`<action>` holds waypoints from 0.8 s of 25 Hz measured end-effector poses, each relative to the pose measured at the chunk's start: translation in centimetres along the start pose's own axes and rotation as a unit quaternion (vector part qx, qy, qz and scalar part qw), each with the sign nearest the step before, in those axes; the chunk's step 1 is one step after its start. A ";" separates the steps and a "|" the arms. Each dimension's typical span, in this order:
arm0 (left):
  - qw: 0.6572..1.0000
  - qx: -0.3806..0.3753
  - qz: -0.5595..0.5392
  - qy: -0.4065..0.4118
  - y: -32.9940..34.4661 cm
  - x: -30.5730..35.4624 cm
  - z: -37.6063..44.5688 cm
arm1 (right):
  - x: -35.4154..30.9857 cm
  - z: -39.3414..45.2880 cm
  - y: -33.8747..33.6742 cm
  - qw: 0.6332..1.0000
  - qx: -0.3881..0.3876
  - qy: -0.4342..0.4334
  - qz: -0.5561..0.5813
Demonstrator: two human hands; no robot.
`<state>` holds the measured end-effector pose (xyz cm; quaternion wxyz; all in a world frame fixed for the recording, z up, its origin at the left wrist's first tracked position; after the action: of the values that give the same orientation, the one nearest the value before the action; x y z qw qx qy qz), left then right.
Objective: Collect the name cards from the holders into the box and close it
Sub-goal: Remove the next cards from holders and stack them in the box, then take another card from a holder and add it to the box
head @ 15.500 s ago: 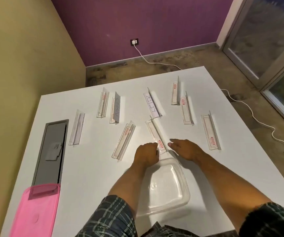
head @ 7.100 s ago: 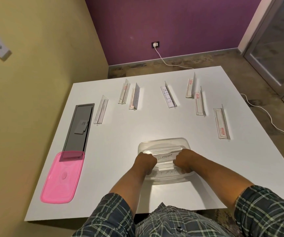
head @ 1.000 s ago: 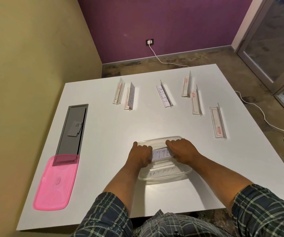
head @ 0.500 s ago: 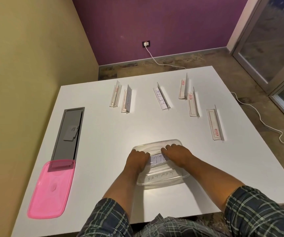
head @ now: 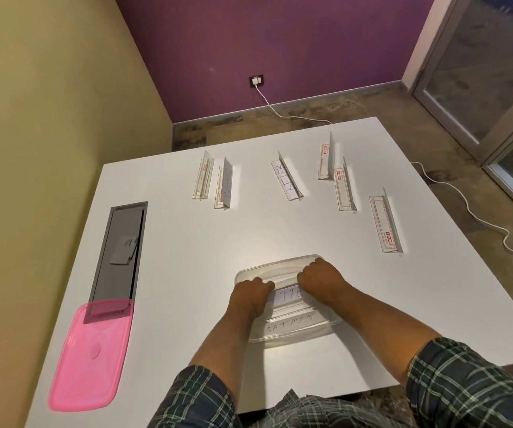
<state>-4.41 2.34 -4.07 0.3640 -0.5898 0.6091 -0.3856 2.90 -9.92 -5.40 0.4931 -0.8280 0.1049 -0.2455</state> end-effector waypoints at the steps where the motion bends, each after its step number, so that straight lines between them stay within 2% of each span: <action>1: 1.000 -0.005 -0.008 0.001 0.0 0.2 0.1 | -0.1 -0.1 0.0 1.000 0.007 -0.001 0.008; 6: 1.000 0.002 -0.004 0.022 -0.7 0.6 0.8 | 0.5 -1.2 -1.7 0.996 0.069 -0.034 0.045; 10: 0.991 0.101 0.016 0.081 -5.2 2.4 1.9 | 2.6 -3.4 -4.6 0.977 0.190 -0.065 0.072; 13: 0.982 0.172 -0.023 0.081 -9.1 4.4 3.0 | 6.8 -5.0 -5.2 0.963 0.243 0.009 0.121; 16: 0.974 0.199 -0.085 0.067 -11.9 7.0 5.0 | 12.7 -6.8 -2.9 0.949 0.221 0.141 0.173; 20: 0.974 0.159 -0.146 0.074 -12.5 11.8 8.5 | 18.4 -10.0 3.6 0.944 0.091 0.271 0.165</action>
<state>8.22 -9.86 3.56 0.3467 -0.5772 0.4724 -0.5687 13.79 -26.96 0.97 0.5529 -0.6530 0.3469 -0.3841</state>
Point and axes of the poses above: each hand's wrist, its own z-axis towards the middle knuckle, its own y-axis out of the palm, x = y × z, the point moved 8 cm from there along z, towards the middle knuckle, and after that the axes turned 3 degrees about -z, right-handed, at the moved point
